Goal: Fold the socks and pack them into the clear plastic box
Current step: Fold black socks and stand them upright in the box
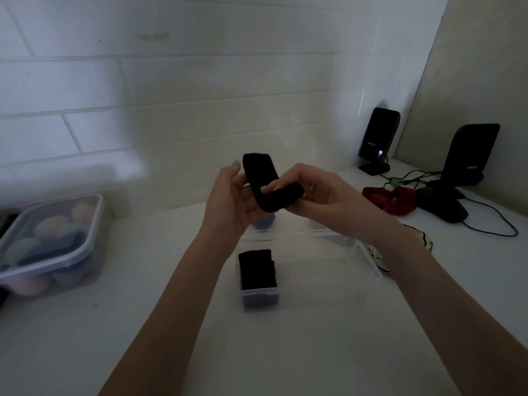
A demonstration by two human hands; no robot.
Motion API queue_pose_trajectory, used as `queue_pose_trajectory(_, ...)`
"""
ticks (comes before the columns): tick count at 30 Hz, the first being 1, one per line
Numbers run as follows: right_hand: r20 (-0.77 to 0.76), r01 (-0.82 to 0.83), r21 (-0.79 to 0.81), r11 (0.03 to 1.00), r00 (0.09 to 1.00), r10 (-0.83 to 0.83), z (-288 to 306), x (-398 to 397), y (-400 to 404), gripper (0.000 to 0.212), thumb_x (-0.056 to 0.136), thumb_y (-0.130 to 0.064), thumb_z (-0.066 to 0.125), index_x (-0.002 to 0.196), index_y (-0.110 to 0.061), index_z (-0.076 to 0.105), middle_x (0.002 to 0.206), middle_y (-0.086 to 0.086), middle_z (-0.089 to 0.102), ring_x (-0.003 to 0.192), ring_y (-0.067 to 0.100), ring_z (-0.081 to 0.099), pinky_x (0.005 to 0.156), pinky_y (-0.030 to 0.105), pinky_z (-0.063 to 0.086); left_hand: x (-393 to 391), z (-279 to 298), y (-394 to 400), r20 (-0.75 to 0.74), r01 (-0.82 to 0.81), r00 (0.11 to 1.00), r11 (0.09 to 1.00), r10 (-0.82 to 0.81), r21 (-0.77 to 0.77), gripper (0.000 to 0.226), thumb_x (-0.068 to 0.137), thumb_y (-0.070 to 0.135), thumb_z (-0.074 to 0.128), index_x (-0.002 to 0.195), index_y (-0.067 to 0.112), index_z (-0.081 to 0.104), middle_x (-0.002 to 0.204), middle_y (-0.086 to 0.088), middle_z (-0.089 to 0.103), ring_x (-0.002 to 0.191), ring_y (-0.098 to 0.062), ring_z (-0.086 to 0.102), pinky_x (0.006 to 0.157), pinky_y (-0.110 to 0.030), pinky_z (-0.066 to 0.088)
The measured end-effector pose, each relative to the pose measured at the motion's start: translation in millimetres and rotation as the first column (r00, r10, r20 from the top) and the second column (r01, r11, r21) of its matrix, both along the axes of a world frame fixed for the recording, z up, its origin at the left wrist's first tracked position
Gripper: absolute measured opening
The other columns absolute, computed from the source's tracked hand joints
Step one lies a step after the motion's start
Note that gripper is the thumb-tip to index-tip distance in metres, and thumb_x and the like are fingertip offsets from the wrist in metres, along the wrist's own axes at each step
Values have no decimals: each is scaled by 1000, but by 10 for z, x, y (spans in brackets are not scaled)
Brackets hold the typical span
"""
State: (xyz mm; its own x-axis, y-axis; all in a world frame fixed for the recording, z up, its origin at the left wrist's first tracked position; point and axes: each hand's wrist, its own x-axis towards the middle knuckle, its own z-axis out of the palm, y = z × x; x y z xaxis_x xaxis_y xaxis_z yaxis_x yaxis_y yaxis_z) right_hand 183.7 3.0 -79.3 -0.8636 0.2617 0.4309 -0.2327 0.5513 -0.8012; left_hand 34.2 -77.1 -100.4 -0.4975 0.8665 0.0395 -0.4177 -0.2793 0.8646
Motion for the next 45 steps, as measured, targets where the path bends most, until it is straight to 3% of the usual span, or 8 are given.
queue_pose_trajectory(5, 83, 17, 73, 997, 996, -23, -71, -12, 4, 16, 86, -11, 60, 98, -21, 63, 108, 10, 68, 106, 21, 62, 82, 59, 50, 3, -90, -3, -258, -68, 964, 997, 58, -28, 19, 90, 11, 56, 104, 2, 65, 80, -7, 71, 65, -13, 70, 57, -24, 56)
queue_pose_trajectory(8, 74, 107, 95, 990, 991, -115, -113, -60, 23, 9, 88, -9, 61, 95, -14, 62, 90, -4, 68, 82, 20, 60, 67, 48, 48, 5, -115, 6, -324, -80, 943, 997, 72, -13, 23, 89, 4, 56, 110, 1, 63, 88, -10, 70, 69, -13, 70, 60, -23, 57)
queue_pose_trajectory(13, -7, 264, -145, 954, 963, -268, -163, -169, -16, 7, 91, -8, 57, 85, -12, 58, 51, -14, 62, 48, -2, 50, 49, 10, 39, 66, -140, 26, -452, -81, 888, 996, 88, 34, 25, 87, -7, 52, 100, 7, 66, 77, 1, 75, 68, -9, 70, 60, -19, 55)
queue_pose_trajectory(19, 9, 377, -284, 882, 920, -391, -183, -211, -67, 13, 90, -13, 59, 93, 0, 57, 38, -10, 56, 34, -1, 45, 38, 8, 34, 65, -166, 42, -507, -87, 853, 992, 120, 89, 26, 93, 1, 49, 97, 20, 66, 75, 11, 75, 74, -7, 71, 63, -18, 54)
queue_pose_trajectory(30, -10, 439, -320, 839, 884, -467, -195, -220, -119, 19, 89, -17, 61, 95, 1, 56, 40, -9, 56, 36, 0, 44, 38, 10, 36, 66, -179, 49, -578, 6, 815, 996, 44, 84, 34, 91, -7, 47, 95, 22, 64, 75, 14, 74, 76, -2, 69, 67, -16, 53)
queue_pose_trajectory(36, 28, 469, -410, 783, 864, -503, -236, -228, -110, 16, 87, -21, 63, 92, -14, 49, 46, -10, 60, 40, 2, 50, 40, 14, 40, 65, -148, 16, -604, 45, 797, 998, -6, 48, 46, 83, -16, 49, 99, 26, 64, 84, 10, 74, 84, -6, 69, 78, -21, 55)
queue_pose_trajectory(39, -8, 452, -469, 759, 857, -515, -240, -218, -101, 18, 86, -21, 64, 94, -19, 48, 51, -6, 62, 40, 4, 53, 39, 17, 42, 90, -136, 1, -598, 83, 800, 996, -50, 27, 36, 74, -1, 58, 99, 24, 65, 86, 1, 73, 86, -12, 68, 82, -25, 53)
queue_pose_trajectory(45, 53, 540, -400, 741, 821, -569, -245, -205, -42, 24, 83, -25, 67, 98, -26, 48, 98, 4, 58, 50, 8, 57, 44, 20, 44, 108, -164, 23, -621, 34, 784, 999, -3, 39, 32, 80, -1, 66, 96, 27, 64, 79, 11, 75, 80, -5, 71, 70, -13, 52)
